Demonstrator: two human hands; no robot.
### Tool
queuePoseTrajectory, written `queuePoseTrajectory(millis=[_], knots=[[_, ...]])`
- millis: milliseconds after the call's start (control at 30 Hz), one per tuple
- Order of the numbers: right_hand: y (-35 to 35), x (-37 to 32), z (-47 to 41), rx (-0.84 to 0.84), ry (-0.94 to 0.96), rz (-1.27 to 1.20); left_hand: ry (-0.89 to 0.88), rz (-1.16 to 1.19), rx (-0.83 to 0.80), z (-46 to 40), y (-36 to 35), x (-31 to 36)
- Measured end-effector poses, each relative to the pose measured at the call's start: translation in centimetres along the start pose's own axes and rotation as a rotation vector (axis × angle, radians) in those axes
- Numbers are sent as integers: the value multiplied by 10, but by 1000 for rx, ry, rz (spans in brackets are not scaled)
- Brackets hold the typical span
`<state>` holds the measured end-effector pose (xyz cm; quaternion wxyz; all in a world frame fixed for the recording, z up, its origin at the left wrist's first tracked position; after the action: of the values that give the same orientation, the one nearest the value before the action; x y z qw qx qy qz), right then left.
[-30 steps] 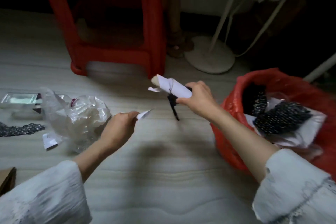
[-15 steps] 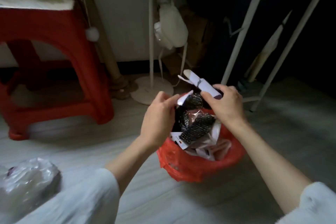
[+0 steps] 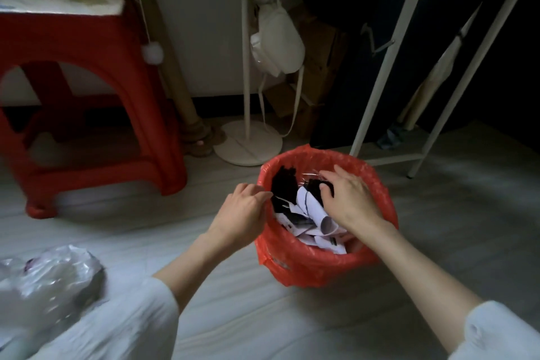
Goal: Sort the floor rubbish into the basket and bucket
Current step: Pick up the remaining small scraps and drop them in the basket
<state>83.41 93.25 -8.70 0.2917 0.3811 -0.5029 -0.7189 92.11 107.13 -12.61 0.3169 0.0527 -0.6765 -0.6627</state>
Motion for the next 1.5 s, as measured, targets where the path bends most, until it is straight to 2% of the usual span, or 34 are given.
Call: queuePoseTrajectory(millis=[133, 300, 433, 567, 667, 767, 867, 967, 1133, 1367, 1500], knots=[[-12, -55, -1, 12, 179, 81, 52, 27, -30, 19, -2, -38], [-57, -133, -5, -110, 360, 68, 118, -66, -142, 62, -12, -91], [-101, -188, -13, -227, 440, 109, 290, -145, -234, 108, -20, -149], [-169, -249, -10, -391, 551, 183, 550, -220, -356, 168, -44, -226], [-231, -282, -10, -540, 576, 201, 766, -236, -364, 206, -58, -279], [-280, -292, -11, -649, 550, 196, 901, -145, -306, 229, -66, -316], [-318, -295, -14, -740, 539, 238, 968, -35, -315, 243, -87, -345], [-340, -291, -19, -789, 521, 244, 960, -8, -332, 243, -108, -359], [-358, -283, -24, -785, 516, 247, 932, 9, -201, 240, -108, -361], [-363, -325, -20, -641, 670, 188, 960, 233, 349, 270, -52, -370], [-385, -359, -9, -614, 728, 254, 962, 236, 461, 291, -34, -376]])
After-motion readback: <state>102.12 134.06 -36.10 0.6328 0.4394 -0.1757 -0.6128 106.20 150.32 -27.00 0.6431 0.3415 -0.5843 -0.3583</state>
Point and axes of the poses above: each hand's wrist, its own z-axis away from the middle knuckle, its own y-axis out of the back of the hand, x = y × z, the point moved 9 cm from there along -z, towards the middle knuckle, and after that the axes turned 15 degrees about -x, right-handed, at the moved point
